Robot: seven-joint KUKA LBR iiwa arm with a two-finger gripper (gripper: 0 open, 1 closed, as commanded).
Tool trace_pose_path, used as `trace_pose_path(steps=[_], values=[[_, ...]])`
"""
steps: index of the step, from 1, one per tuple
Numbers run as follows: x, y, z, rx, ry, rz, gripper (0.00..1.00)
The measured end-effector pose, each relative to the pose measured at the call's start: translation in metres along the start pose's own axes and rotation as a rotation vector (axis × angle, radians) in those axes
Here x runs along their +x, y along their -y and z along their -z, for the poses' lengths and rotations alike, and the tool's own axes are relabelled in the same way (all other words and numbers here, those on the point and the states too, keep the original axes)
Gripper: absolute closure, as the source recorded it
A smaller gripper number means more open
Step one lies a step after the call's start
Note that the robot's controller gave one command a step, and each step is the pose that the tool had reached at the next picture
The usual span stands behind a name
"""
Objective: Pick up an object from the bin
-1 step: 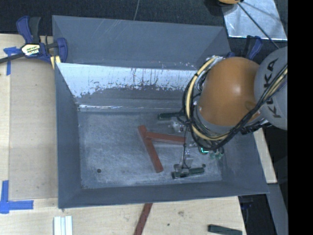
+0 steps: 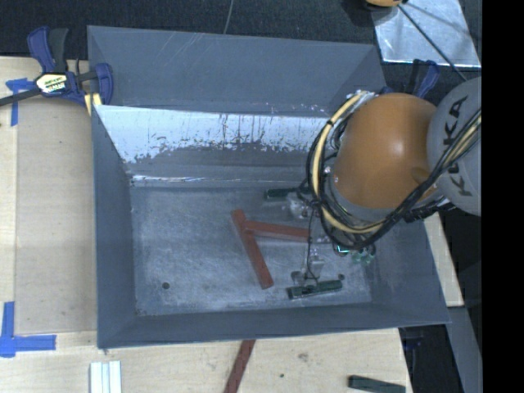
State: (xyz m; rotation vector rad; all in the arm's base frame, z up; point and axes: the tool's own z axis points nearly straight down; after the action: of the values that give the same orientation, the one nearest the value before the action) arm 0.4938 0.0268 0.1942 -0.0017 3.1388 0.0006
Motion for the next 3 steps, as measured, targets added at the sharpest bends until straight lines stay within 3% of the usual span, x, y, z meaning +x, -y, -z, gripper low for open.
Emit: trace_pose_path(steps=[1, 2, 3], values=[[-0.004, 0.0, -0.002, 0.0, 0.003, -0.005, 0.0], [-0.015, -0.014, -0.06, 0.001, 0.002, 0.116, 0.0], [-0.012, -0.019, -0.079, 0.0, -0.004, 0.17, 0.0]])
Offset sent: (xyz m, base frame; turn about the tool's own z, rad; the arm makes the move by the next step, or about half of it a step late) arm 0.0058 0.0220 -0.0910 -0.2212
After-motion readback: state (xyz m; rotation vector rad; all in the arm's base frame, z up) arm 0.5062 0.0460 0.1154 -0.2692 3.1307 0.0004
